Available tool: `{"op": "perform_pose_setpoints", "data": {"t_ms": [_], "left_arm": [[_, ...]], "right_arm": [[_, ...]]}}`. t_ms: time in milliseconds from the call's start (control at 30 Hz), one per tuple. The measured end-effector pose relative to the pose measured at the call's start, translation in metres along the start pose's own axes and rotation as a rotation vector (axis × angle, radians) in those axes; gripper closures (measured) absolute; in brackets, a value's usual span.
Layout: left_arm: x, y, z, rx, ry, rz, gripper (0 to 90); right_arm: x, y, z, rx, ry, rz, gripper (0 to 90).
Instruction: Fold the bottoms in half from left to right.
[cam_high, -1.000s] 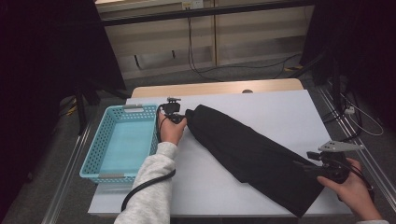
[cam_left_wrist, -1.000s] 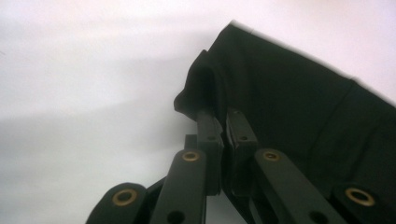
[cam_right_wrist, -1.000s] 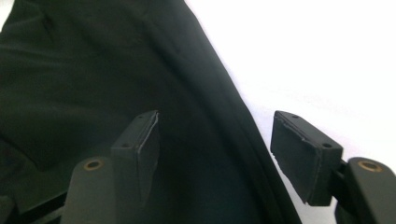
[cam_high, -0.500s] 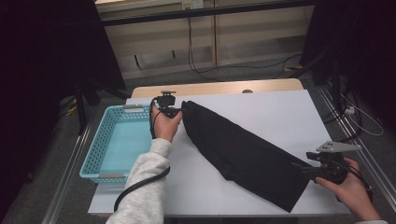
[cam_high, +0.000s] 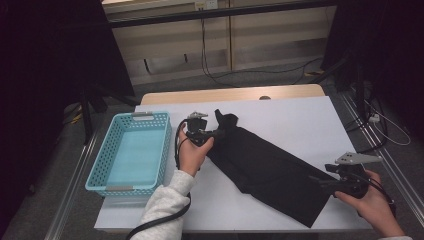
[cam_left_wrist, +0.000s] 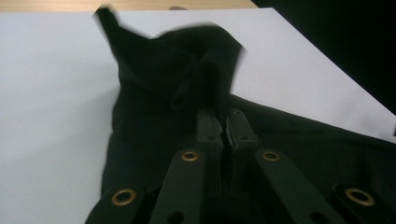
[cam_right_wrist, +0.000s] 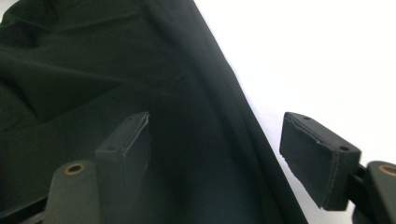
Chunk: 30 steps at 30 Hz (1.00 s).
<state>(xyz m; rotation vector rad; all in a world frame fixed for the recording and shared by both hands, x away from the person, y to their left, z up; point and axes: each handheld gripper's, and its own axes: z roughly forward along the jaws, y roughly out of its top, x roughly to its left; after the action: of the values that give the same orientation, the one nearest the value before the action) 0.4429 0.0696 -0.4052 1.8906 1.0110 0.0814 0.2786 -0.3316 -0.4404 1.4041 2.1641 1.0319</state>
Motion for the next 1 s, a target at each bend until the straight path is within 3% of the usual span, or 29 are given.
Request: {"op": "perform_pose_setpoints", "data": {"t_ms": [133,367,467,633,767,867,933,1000], "left_arm": [[-0.009,-0.015,0.004,0.009,-0.037,0.023,86.1],[-0.026,-0.035,0.018,0.090,-0.056,0.087,85.9],[-0.028,-0.037,0.018,0.094,-0.052,0.099,85.9],[-0.030,-0.032,0.004,0.047,-0.063,0.095,85.9],[-0.041,-0.033,0.001,0.018,-0.101,0.097,86.0],[-0.057,-0.040,0.006,0.050,-0.142,0.139,85.8],[-0.063,-0.045,0.009,0.066,-0.159,0.144,84.4],[-0.064,-0.049,0.011,0.082,-0.153,0.169,76.1]], "right_arm": [[0.003,0.001,0.002,0.002,0.005,-0.007,24.2],[0.014,0.007,0.008,-0.009,0.011,-0.030,23.8],[0.019,0.012,0.011,-0.019,0.017,-0.043,23.9],[0.025,0.023,0.018,-0.053,0.016,-0.048,23.9],[0.030,0.035,0.024,-0.079,0.024,-0.045,23.8],[0.034,0.043,0.030,-0.101,0.029,-0.032,23.8],[0.038,0.047,0.037,-0.097,0.032,-0.040,24.8],[0.043,0.051,0.045,-0.089,0.043,-0.050,27.4]]}}
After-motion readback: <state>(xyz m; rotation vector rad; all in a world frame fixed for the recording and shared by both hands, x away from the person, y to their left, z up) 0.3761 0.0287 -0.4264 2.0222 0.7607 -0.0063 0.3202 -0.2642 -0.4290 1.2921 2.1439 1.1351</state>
